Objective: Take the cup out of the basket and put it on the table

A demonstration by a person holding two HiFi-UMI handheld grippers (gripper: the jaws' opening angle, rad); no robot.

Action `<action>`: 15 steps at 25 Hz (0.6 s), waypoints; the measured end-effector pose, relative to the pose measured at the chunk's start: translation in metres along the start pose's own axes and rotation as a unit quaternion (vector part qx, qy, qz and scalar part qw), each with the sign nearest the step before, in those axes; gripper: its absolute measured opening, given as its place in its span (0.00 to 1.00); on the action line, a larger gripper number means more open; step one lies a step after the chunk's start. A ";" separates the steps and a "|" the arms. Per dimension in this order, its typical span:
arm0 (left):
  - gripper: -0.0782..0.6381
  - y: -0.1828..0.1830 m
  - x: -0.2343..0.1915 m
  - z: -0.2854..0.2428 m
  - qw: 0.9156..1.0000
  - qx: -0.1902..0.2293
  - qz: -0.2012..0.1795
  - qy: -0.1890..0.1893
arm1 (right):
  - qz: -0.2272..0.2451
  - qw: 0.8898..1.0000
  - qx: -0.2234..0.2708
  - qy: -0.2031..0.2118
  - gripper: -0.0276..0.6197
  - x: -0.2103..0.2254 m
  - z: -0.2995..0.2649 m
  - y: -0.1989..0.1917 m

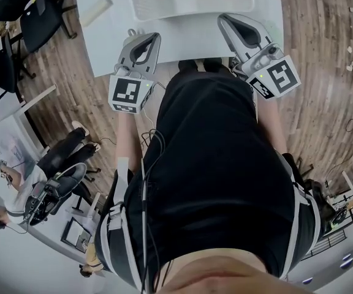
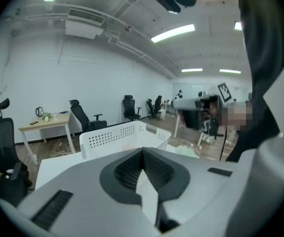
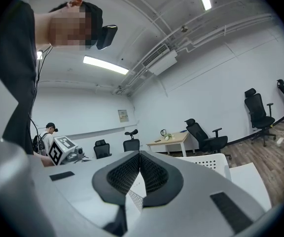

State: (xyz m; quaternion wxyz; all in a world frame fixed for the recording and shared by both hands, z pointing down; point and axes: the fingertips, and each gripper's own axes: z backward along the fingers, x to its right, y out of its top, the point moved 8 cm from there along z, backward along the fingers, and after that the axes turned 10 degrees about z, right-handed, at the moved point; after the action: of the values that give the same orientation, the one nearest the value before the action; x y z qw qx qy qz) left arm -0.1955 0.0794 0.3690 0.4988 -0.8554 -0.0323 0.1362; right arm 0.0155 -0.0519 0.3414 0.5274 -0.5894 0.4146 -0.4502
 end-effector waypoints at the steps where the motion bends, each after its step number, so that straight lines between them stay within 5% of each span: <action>1: 0.14 0.009 0.005 0.001 1.000 0.024 0.012 -0.015 | 0.001 1.000 0.000 0.000 0.07 0.000 0.001 0.000; 6: 0.14 0.035 0.026 0.001 0.993 0.090 0.038 -0.064 | 0.002 1.000 -0.001 0.003 0.07 -0.002 0.001 0.000; 15: 0.14 0.049 0.034 -0.018 0.990 0.112 0.035 -0.074 | 0.001 1.000 -0.006 0.012 0.07 -0.006 -0.004 -0.002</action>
State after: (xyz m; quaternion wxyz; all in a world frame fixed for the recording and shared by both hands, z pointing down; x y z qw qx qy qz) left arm -0.1621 0.0460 0.3283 0.5827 -0.7822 -0.0231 0.2192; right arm 0.0106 -0.0465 0.3430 0.5190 -0.5867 0.4245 -0.4541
